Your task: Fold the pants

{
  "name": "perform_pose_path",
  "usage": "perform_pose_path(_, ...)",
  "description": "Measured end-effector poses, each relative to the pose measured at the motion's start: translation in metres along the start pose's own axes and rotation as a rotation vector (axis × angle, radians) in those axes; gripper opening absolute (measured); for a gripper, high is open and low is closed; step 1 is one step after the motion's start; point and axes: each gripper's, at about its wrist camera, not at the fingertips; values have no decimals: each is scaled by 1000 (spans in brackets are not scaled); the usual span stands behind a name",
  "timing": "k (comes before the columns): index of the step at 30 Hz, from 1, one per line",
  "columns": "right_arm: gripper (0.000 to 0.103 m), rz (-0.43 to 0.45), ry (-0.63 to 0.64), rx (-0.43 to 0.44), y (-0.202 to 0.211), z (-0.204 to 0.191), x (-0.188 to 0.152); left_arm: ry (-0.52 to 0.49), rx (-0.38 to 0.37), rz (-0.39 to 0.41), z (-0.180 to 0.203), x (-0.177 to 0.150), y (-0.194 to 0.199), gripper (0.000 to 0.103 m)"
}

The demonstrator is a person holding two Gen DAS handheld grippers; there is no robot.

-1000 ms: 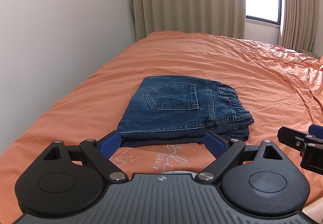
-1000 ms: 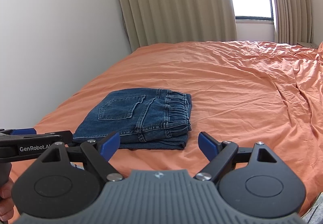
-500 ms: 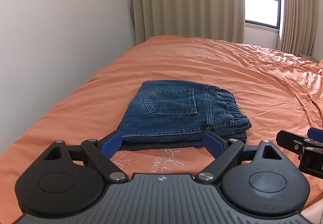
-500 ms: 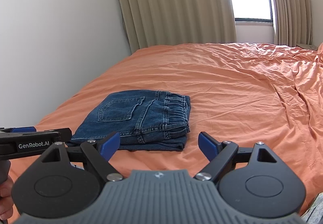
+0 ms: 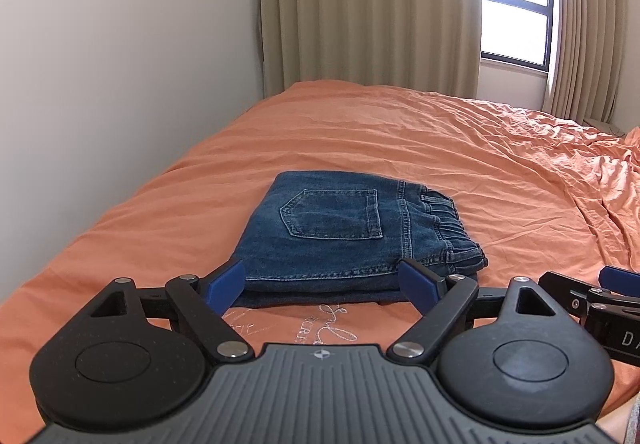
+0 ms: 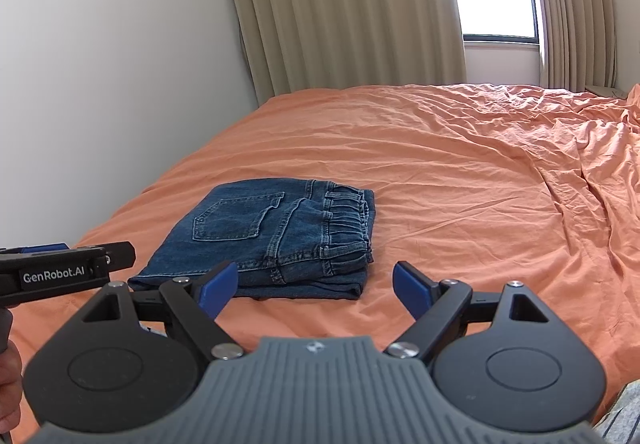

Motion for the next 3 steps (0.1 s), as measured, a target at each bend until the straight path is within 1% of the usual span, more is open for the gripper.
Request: perform_pose_path(3,81,-1,1,0,0,0,0,-2,-10,17,0,0,2,101)
Point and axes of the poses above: each gripper's, at about its wrist camera, not at the fingertips, and y roughly against the way its jaws point, z to its right, x to its top, and after that the axes turned 9 degrees about y, right-handed
